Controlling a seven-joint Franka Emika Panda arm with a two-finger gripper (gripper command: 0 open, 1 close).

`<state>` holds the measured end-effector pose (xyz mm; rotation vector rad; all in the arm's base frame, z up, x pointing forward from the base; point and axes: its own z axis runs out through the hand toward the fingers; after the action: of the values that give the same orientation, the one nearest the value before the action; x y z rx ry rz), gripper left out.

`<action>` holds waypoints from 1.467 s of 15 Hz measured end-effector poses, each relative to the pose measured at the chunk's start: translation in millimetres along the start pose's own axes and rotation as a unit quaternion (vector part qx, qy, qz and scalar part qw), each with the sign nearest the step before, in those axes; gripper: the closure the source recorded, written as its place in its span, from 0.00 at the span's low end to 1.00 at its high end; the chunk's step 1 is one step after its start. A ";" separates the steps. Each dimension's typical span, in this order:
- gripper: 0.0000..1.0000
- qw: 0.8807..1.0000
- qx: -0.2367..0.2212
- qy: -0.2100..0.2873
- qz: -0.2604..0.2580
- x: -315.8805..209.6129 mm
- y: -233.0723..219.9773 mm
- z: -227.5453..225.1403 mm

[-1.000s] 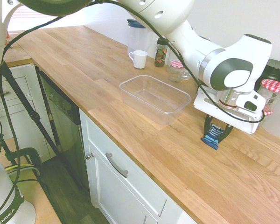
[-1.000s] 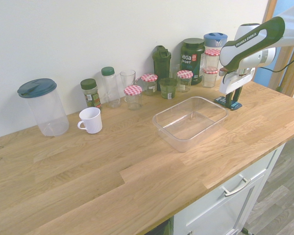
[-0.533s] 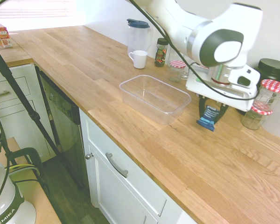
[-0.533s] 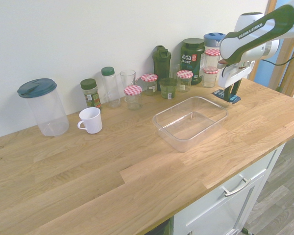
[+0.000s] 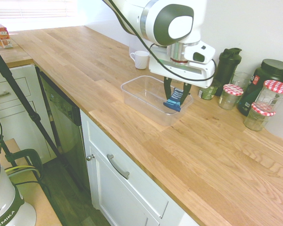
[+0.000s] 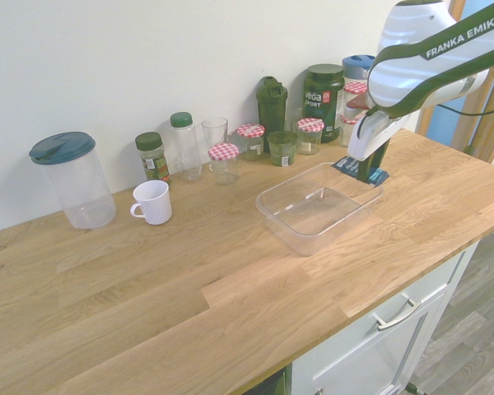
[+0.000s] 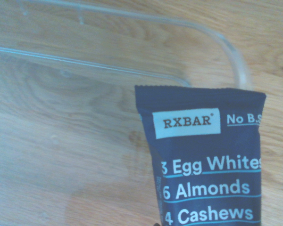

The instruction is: Put the protein bar into the container

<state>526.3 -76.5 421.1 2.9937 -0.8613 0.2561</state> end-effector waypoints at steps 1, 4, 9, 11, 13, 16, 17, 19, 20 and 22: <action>1.00 1.000 0.001 0.000 -0.006 -6.3 -7.6 4.4; 1.00 1.000 0.003 0.001 -0.010 -10.6 -17.3 10.2; 1.00 1.000 0.005 0.004 -0.012 -4.6 -31.3 33.3; 0.00 1.000 0.006 0.004 -0.010 1.5 -41.8 36.0; 0.00 1.000 0.004 0.003 -0.004 4.4 -49.8 34.9; 0.00 1.000 0.002 0.002 -0.002 5.3 -52.9 34.5; 0.00 1.000 0.001 0.002 -0.002 6.9 -53.1 34.8; 0.00 1.000 -0.001 0.002 -0.001 10.1 -53.5 35.2; 0.00 1.000 -0.001 0.002 -0.001 11.9 -54.2 35.0; 0.00 1.000 -0.001 0.004 0.000 16.9 -56.1 28.0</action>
<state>574.3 -39.5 397.9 2.9897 -0.8602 0.2661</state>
